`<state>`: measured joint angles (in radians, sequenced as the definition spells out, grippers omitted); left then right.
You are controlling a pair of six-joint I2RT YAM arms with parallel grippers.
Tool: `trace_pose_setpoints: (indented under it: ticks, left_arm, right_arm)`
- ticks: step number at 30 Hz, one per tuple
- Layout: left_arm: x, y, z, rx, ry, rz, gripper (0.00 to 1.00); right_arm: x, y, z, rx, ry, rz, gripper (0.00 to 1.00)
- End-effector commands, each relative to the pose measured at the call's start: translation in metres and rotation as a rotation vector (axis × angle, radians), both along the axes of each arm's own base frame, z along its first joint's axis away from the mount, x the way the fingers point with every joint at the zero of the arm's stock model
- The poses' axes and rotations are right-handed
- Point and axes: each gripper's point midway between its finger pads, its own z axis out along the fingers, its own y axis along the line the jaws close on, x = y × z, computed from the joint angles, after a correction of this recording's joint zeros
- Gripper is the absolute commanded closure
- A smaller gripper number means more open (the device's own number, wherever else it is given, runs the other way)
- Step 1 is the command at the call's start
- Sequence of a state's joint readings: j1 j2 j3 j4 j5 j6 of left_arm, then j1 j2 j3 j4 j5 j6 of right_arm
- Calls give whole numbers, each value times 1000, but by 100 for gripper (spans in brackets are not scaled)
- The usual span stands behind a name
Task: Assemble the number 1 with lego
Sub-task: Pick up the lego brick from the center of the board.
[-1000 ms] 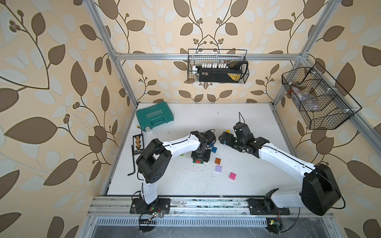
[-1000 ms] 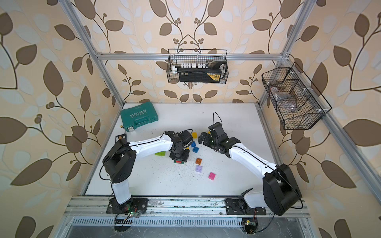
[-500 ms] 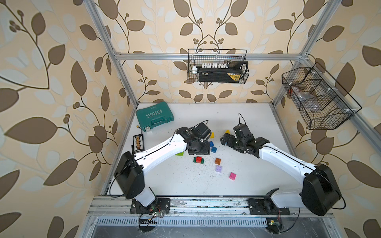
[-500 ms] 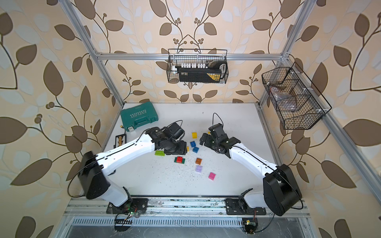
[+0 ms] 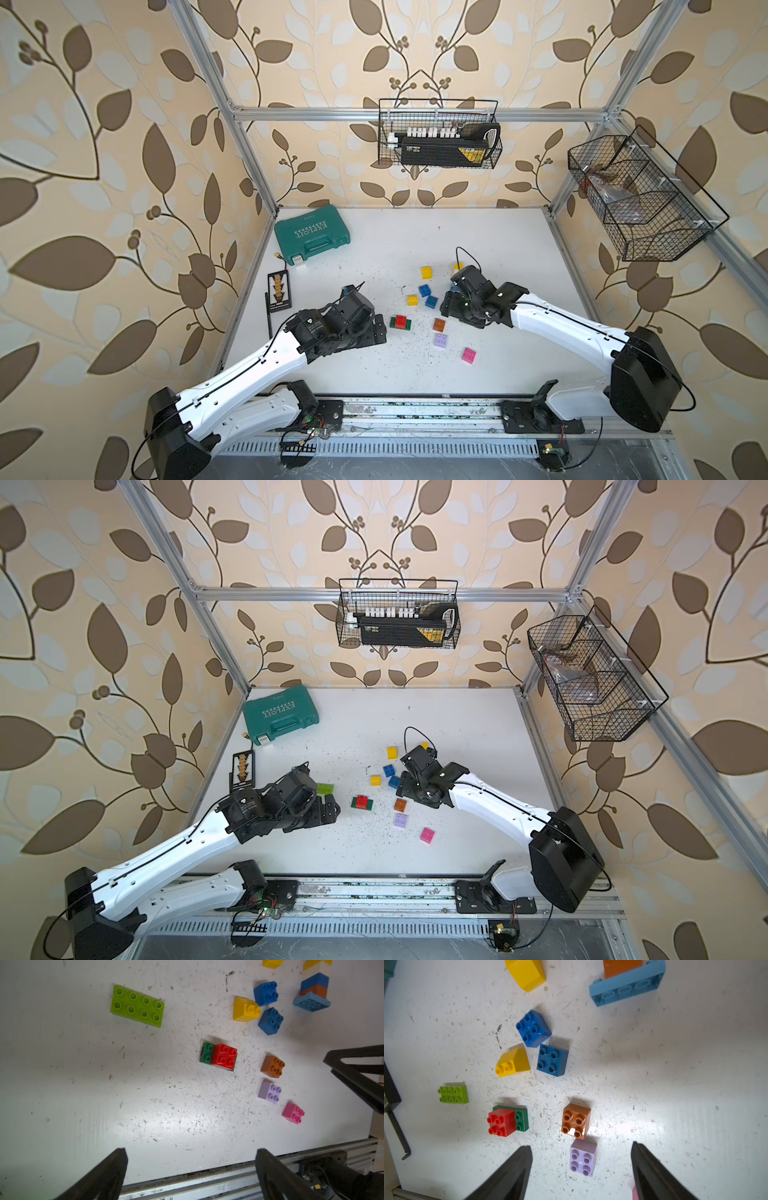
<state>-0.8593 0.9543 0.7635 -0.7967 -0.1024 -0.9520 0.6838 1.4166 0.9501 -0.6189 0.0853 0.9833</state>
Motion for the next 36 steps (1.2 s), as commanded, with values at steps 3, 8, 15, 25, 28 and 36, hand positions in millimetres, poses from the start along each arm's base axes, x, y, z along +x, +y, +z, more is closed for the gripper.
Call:
trace_pose_setpoints:
  ticks: [3, 8, 15, 25, 28, 36]
  left_arm:
    - [24, -18, 27, -62, -94, 10, 1]
    - [27, -21, 17, -126, -110, 26, 1]
    - [22, -11, 18, -151, -135, 46, 1]
    - [19, -5, 20, -180, -161, 69, 1]
    - [19, -4, 20, -171, -155, 72, 1]
    - [19, -4, 22, -177, -158, 75, 1]
  right_arm:
    - [-3, -4, -9, -75, 84, -98, 20]
    - [-15, 22, -25, -31, 104, -111, 19]
    - [-18, 37, -47, -59, 163, -95, 28]
    - [-8, 31, -47, -108, 117, -115, 36]
    - [-3, 32, -48, -137, 121, -101, 36]
    - [6, 35, -51, -163, 120, -89, 41]
